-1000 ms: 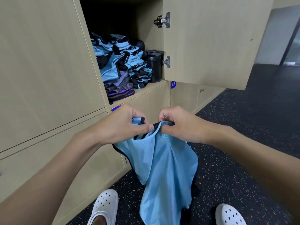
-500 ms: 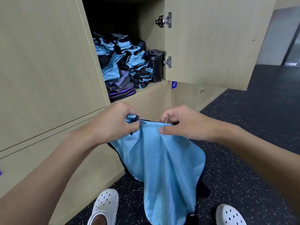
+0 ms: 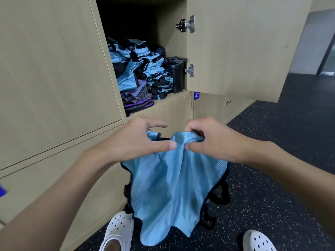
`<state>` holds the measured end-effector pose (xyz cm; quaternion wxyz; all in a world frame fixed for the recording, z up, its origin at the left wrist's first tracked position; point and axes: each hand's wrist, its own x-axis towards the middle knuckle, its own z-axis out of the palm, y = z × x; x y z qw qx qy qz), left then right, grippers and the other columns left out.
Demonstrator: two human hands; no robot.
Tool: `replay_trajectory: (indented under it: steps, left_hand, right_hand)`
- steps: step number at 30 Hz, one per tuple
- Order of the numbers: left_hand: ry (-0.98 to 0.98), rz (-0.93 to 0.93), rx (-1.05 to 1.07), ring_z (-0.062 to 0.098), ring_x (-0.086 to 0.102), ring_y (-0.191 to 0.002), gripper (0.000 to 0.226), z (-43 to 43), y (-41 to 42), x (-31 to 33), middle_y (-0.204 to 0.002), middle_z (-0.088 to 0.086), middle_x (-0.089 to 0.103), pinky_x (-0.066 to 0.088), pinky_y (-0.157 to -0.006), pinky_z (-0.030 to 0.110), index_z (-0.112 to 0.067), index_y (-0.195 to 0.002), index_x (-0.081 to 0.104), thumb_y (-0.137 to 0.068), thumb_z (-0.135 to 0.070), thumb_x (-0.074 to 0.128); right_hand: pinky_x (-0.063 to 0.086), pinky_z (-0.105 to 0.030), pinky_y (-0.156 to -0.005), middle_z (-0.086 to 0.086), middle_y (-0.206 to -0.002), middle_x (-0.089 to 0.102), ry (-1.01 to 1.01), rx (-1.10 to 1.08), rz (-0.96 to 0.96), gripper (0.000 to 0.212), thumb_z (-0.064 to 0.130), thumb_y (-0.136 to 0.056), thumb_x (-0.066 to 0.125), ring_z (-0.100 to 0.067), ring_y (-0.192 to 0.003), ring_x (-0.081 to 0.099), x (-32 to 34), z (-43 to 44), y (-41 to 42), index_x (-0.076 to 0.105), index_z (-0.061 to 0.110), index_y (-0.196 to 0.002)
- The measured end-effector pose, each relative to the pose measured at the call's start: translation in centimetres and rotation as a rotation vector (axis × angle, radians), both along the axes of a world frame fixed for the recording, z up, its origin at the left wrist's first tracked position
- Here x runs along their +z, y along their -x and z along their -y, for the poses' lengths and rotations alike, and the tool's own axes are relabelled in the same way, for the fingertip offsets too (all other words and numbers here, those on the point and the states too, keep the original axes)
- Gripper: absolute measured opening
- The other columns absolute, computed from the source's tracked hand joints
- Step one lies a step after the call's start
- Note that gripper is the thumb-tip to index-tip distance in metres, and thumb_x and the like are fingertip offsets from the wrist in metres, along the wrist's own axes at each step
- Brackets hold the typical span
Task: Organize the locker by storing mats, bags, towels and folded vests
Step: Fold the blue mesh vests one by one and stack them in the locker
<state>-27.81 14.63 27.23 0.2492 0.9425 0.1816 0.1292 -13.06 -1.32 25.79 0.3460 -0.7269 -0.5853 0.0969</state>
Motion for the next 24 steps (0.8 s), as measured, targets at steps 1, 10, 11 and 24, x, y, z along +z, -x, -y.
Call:
replay_trajectory:
  steps: [1,10,11,24]
  left_hand:
    - [0.033,-0.002,-0.038,-0.014,0.056,-0.085,0.062,0.3,-0.5,-0.4,-0.088,-0.028,0.061,0.040,-0.079,0.008,-0.033,-0.123,0.067,-0.068,-0.061,0.074]
    - [0.105,-0.019,-0.180,0.013,0.037,-0.058,0.035,0.5,-0.8,-1.1,-0.064,0.012,0.047,0.029,-0.053,0.027,0.010,-0.079,0.062,-0.092,-0.022,0.069]
    - [0.078,-0.011,-0.167,0.013,0.037,-0.057,0.034,0.3,-0.7,-1.0,-0.064,0.016,0.048,0.029,-0.053,0.027,0.009,-0.078,0.063,-0.091,-0.021,0.070]
    - [-0.140,0.081,0.005,0.009,0.045,-0.048,0.022,-2.9,1.1,0.0,-0.060,0.007,0.057,0.038,-0.050,0.026,-0.005,-0.067,0.063,-0.085,-0.016,0.068]
  right_hand:
    - [0.032,-0.017,-0.050,0.010,-0.058,0.045,-0.013,0.013,0.007,0.019,0.009,-0.084,0.071,-0.004,-0.052,0.039,0.0,-0.1,0.2,0.057,0.015,-0.073]
    - [0.036,-0.024,-0.055,0.001,-0.065,0.055,0.073,0.044,-0.043,0.015,0.011,-0.083,0.073,-0.007,-0.057,0.044,-0.2,0.5,-0.4,0.059,0.009,-0.079]
    - [0.035,-0.022,-0.053,0.001,-0.063,0.054,0.093,0.044,-0.062,0.015,0.010,-0.084,0.073,-0.007,-0.055,0.043,-0.1,0.6,-0.5,0.058,0.008,-0.081]
    - [0.052,-0.040,-0.064,-0.017,-0.089,0.070,0.185,0.033,-0.219,0.011,0.009,-0.086,0.071,-0.020,-0.068,0.062,0.5,1.3,-1.4,0.063,0.003,-0.090]
